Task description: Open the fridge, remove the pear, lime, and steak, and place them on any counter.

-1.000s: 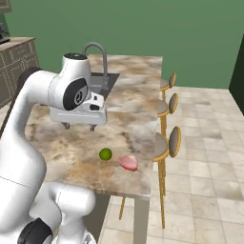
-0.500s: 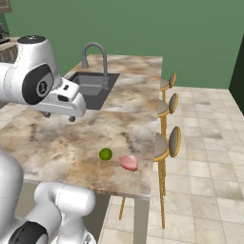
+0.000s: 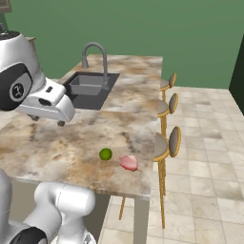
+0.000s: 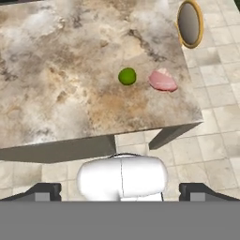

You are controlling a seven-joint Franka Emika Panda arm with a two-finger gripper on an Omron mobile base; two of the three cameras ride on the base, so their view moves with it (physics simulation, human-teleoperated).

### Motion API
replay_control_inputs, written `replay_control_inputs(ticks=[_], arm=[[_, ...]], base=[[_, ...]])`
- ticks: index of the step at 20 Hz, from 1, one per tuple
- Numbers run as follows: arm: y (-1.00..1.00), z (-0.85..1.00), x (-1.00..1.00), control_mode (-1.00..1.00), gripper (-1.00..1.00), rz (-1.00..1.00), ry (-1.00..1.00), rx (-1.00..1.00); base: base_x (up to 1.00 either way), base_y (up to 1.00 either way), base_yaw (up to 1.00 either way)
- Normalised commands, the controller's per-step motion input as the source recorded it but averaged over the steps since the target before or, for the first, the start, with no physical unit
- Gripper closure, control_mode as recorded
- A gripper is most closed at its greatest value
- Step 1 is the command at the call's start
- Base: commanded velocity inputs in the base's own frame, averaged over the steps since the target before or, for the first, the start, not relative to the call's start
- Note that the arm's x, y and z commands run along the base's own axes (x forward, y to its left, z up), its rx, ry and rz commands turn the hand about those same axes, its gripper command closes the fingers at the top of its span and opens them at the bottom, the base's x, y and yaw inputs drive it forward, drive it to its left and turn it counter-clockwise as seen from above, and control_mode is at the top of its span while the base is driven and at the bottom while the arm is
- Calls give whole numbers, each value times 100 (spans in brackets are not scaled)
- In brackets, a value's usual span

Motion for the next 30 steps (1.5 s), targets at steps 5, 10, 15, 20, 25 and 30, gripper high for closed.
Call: replay_control_inputs(ticks=[5, 10, 15, 20, 25, 30], arm=[[0, 2, -51, -100, -100, 0, -12, 0], [0, -2, -10, 100, -100, 0, -9, 0], [0, 0, 0, 100, -100, 0, 0, 0], [0, 0, 0, 100, -100, 0, 0, 0], [0, 0, 0, 100, -100, 0, 0, 0], [0, 0, 0, 100, -100, 0, 0, 0]], base=[[0, 0, 0], [0, 0, 0], [-56, -18, -26], [-81, -31, -60], [-55, -57, -53], [0, -54, -58]])
